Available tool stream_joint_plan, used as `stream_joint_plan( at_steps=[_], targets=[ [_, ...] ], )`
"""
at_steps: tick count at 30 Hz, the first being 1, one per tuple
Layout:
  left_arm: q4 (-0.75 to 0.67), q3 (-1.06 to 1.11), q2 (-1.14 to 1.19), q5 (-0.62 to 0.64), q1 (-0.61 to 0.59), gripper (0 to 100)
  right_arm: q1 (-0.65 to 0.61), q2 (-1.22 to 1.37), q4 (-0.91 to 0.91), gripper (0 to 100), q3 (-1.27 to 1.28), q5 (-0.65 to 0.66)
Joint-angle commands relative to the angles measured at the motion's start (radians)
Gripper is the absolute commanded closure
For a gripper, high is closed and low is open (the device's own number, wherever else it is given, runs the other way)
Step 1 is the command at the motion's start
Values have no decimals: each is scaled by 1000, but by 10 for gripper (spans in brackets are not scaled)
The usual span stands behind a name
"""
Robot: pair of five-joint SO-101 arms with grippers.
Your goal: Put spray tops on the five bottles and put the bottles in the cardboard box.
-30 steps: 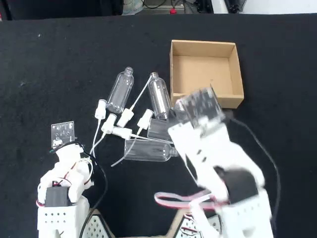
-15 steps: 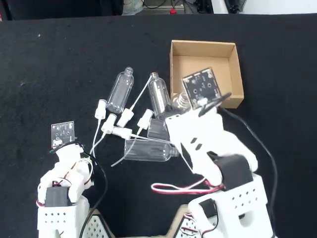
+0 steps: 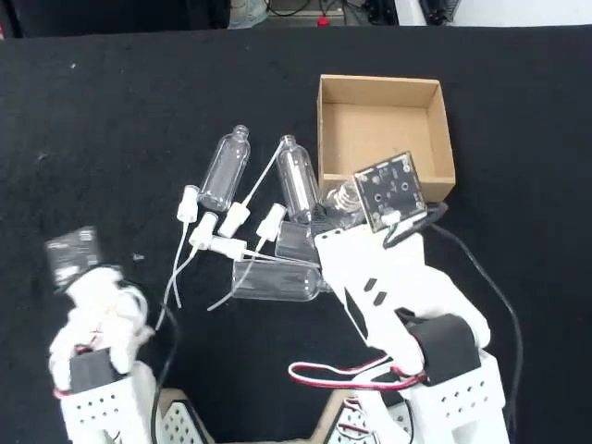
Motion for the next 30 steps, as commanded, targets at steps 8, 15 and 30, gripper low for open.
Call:
stream_joint_plan(
  at_steps=[8, 15, 30],
  targets=[
    [-374, -5, -9, -374, -366, 967, 15, -25, -23, 770, 19, -5],
    [-488, -173, -9, -374, -352, 967, 15, -28, -55, 770, 41, -5],
    [-270, -694, 405, -319, 5, 818, 21, -28, -54, 770, 38, -5]
  ],
)
